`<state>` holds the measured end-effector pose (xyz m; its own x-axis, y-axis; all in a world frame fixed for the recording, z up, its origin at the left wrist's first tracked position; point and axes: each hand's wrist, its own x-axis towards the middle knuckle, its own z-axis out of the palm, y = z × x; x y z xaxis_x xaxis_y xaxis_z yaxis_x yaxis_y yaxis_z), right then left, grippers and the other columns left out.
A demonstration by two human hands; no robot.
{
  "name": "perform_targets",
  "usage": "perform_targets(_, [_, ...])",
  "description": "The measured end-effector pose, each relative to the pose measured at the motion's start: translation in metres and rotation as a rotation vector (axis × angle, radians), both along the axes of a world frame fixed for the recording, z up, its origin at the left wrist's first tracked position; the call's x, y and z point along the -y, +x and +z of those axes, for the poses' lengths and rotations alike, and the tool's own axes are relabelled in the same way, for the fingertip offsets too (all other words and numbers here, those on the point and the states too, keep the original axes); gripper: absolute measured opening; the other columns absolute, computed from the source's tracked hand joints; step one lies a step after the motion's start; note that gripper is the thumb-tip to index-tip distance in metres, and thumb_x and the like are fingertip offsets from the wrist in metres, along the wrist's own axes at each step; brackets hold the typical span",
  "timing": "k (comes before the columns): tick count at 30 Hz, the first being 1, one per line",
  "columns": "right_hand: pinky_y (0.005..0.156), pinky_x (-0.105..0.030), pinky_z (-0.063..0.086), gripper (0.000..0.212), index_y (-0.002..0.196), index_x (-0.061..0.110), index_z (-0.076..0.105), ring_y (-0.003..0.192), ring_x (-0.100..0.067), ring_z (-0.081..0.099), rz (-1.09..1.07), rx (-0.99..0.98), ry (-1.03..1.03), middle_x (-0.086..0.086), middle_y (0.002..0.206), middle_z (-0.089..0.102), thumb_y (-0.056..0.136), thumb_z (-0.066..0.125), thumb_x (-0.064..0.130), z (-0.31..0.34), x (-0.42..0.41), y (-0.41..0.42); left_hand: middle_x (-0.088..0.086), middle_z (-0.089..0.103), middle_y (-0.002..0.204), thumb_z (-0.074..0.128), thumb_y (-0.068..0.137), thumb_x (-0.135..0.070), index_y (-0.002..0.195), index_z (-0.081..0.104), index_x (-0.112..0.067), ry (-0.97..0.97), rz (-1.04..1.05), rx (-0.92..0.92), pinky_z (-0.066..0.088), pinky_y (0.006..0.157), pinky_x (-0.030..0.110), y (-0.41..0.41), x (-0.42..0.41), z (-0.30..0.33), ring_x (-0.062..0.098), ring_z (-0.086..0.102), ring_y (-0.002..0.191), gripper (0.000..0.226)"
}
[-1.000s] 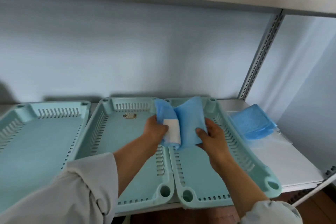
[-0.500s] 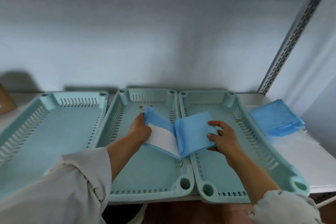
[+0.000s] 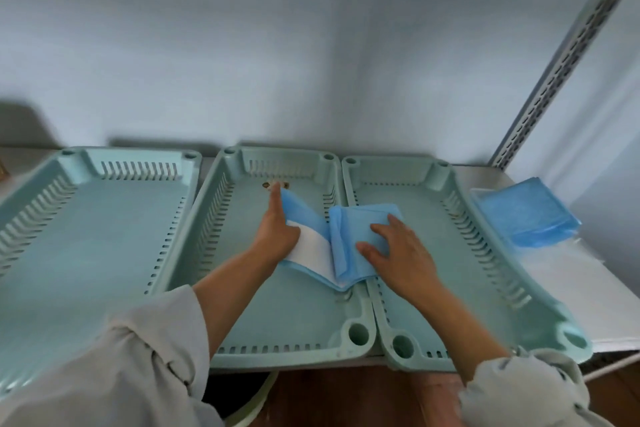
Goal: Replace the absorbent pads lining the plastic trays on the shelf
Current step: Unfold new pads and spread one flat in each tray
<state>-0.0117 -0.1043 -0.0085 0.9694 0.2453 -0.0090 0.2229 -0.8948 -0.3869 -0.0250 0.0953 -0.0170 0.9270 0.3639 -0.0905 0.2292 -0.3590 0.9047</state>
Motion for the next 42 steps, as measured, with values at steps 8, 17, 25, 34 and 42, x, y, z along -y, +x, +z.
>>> perform_targets(8, [0.096, -0.036, 0.042, 0.064, 0.147, 0.015, 0.024, 0.127, -0.026, 0.047, 0.046, -0.112, -0.038, -0.007, 0.143, 0.045, 0.094, 0.049, 0.04, -0.016, -0.01, 0.001, 0.013, 0.036, 0.138, 0.048, 0.087, 0.005, 0.14, 0.044, -0.024, 0.339, -0.13, -0.125, 0.036, 0.1, 0.024, 0.002, -0.015, -0.01, 0.029, 0.047, 0.12, 0.061])
perform_targets(17, [0.078, -0.043, 0.055, 0.015, 0.087, 0.014, 0.055, 0.086, -0.027, 0.061, -0.389, -0.032, 0.984, -0.013, 0.092, 0.063, 0.099, 0.046, 0.016, 0.005, -0.001, 0.013, 0.013, 0.046, 0.142, 0.042, 0.082, 0.012, 0.139, 0.048, -0.016, 0.327, 0.077, 0.085, 0.03, 0.109, 0.028, 0.005, -0.029, 0.002, 0.028, 0.044, 0.131, 0.063])
perform_targets(25, [0.068, -0.034, 0.056, 0.025, 0.123, 0.013, 0.051, 0.087, -0.023, 0.063, -0.463, -0.406, 1.525, -0.012, 0.109, 0.062, 0.099, 0.044, 0.009, 0.017, 0.008, 0.008, 0.0, 0.022, 0.157, 0.049, 0.094, -0.041, 0.147, 0.03, -0.029, 0.562, -0.244, 0.319, 0.021, 0.117, 0.038, -0.004, 0.009, 0.018, 0.018, 0.022, 0.144, 0.057])
perform_targets(34, [0.07, -0.04, 0.057, 0.09, 0.151, 0.036, 0.0, 0.101, -0.033, 0.057, -0.485, -0.126, 0.662, -0.014, 0.15, 0.033, 0.085, 0.043, -0.008, 0.014, 0.024, 0.008, 0.002, 0.054, 0.122, 0.061, 0.084, -0.051, 0.127, 0.051, -0.031, 0.945, -0.402, -0.115, 0.045, 0.092, 0.035, 0.001, 0.027, 0.002, 0.021, 0.055, 0.111, 0.048])
perform_targets(42, [0.12, -0.037, 0.004, 0.066, 0.151, 0.031, 0.017, 0.148, -0.017, -0.003, 0.16, 0.028, -0.183, -0.002, 0.161, -0.006, 0.095, 0.05, 0.038, 0.001, 0.018, 0.002, 0.001, 0.069, 0.068, 0.037, 0.1, -0.043, 0.091, 0.062, -0.011, 0.215, -0.529, -0.69, 0.044, 0.047, 0.014, -0.009, 0.028, -0.004, 0.005, 0.06, 0.046, 0.041])
